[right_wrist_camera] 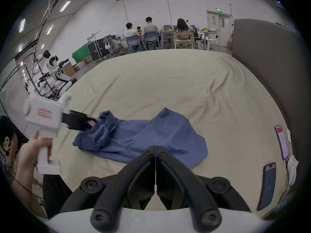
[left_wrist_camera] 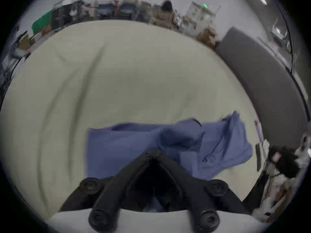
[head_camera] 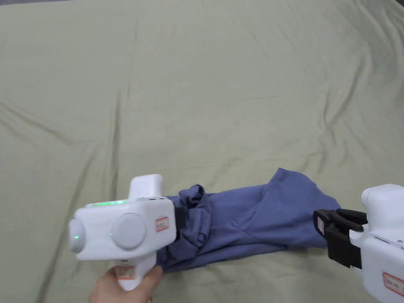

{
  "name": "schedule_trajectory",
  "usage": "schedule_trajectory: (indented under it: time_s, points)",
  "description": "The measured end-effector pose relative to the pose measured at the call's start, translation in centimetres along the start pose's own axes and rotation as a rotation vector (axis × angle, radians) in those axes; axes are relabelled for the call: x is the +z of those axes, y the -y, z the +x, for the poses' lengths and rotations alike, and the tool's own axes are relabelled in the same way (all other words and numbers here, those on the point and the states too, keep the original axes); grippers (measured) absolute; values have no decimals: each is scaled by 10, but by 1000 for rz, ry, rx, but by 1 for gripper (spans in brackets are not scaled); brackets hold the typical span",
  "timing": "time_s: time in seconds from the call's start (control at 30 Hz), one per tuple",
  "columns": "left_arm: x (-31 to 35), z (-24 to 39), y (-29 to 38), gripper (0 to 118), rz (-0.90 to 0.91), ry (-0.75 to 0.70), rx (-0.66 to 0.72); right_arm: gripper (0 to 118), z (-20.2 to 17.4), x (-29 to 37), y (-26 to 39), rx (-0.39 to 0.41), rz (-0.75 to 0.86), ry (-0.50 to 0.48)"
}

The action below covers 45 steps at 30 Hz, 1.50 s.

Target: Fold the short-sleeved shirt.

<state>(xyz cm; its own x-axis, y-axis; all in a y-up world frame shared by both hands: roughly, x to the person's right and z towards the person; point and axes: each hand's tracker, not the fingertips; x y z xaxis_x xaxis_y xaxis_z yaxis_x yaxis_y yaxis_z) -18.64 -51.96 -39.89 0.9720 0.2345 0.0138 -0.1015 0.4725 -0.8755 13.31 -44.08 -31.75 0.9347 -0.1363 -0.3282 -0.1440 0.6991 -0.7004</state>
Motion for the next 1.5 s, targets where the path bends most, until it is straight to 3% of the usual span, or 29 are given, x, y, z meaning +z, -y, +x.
schedule_trajectory:
  time_s: [0.07,0.17,0.33,0.47,0.57,0.73,0.8,0.83,0.9,0.93,1.03,1.07,1.1,1.13,1.17,1.23,1.4,1.5]
  points:
    - [-21,25,7,0,-57,26,-21,3,2,-1,0,-8,-11,3]
    - [-11,53,8,0,-6,-6,-34,3,4,-2,1,-6,-18,11]
    - [-1,90,4,0,12,173,-72,3,3,-3,-2,-13,-10,7]
    - [17,111,3,0,9,213,-91,3,1,8,-8,-19,23,2]
    - [50,109,2,0,66,247,-93,3,-1,18,-12,-13,39,4]
    - [127,55,3,4,206,155,-67,3,-6,31,-14,5,56,7]
    - [136,16,7,85,212,41,-26,3,-9,36,-13,13,59,4]
    - [126,-7,11,105,186,-82,0,3,-11,37,-12,18,59,2]
    - [105,-45,14,105,172,-255,56,3,-14,37,-9,24,55,1]
    - [92,-59,13,105,107,-254,87,3,-15,35,-8,27,50,-2]
    - [43,-86,14,105,30,-104,168,3,-18,28,-4,29,23,-8]
    - [31,-86,17,99,22,-69,166,3,-19,26,-2,30,16,-7]
    - [21,-83,18,80,-6,-36,143,3,-18,24,-1,30,8,-9]
    - [14,-78,21,46,-23,-28,93,3,-18,23,0,30,3,-9]
    - [8,-74,25,31,-27,-30,65,3,-18,22,0,31,-4,-6]
    - [14,-66,30,24,37,-98,6,3,-17,21,1,38,-16,6]
    - [42,-84,25,22,50,3,126,3,-16,18,0,48,-31,23]
    - [74,-102,24,19,96,-14,154,3,-13,19,-3,41,-20,26]
